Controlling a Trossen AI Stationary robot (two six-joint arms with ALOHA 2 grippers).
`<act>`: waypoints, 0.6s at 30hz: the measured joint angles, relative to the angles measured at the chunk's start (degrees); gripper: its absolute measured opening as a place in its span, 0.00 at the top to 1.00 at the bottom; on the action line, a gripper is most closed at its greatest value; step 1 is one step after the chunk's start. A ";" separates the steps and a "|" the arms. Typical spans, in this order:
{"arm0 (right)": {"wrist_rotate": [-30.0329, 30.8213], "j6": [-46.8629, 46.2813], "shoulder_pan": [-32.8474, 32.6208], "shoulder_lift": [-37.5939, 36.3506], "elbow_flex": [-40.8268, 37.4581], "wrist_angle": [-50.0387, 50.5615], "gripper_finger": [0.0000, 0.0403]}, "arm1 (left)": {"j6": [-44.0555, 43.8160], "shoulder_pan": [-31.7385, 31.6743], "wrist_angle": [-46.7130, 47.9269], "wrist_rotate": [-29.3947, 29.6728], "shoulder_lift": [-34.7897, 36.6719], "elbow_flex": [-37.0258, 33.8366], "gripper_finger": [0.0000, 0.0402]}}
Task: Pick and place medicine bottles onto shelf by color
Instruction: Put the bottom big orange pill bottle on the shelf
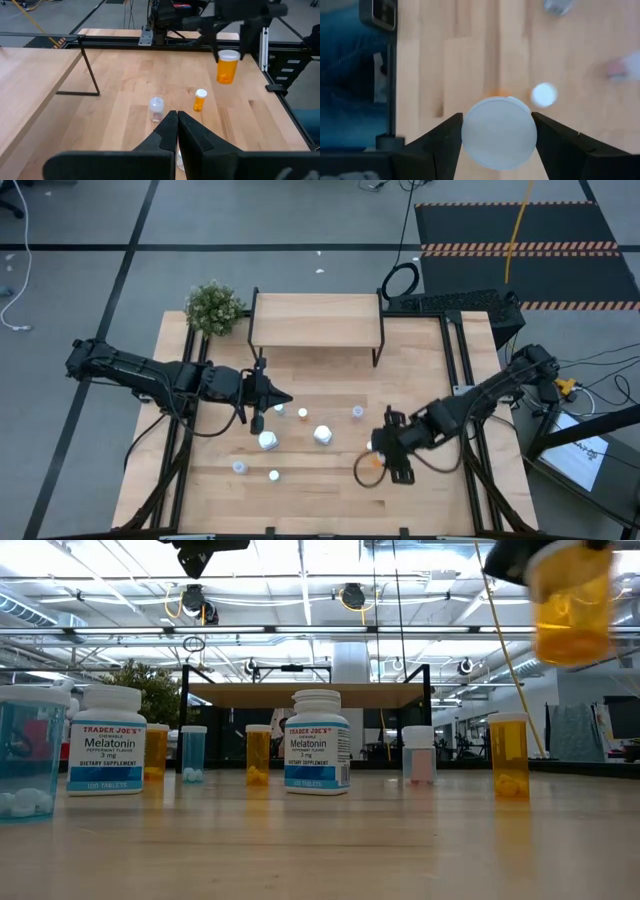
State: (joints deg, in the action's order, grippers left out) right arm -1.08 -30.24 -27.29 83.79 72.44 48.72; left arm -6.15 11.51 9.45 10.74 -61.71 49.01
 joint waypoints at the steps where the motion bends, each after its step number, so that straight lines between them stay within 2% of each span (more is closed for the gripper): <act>1: -0.64 0.91 1.41 -0.55 0.00 -0.05 0.45 | 0.00 0.00 0.02 0.00 0.00 0.00 0.96; 10: -2.19 11.67 13.66 -3.34 2.47 0.17 0.45 | 0.93 -0.02 0.04 0.00 0.00 -0.02 0.96; 18: -2.16 22.76 23.45 -3.41 10.24 2.13 0.44 | 2.76 -0.02 -0.07 0.00 0.00 -0.02 0.96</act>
State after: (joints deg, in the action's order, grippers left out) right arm -3.25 -7.47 -3.83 80.38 82.68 50.85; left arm -3.40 11.49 9.38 10.74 -61.71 48.99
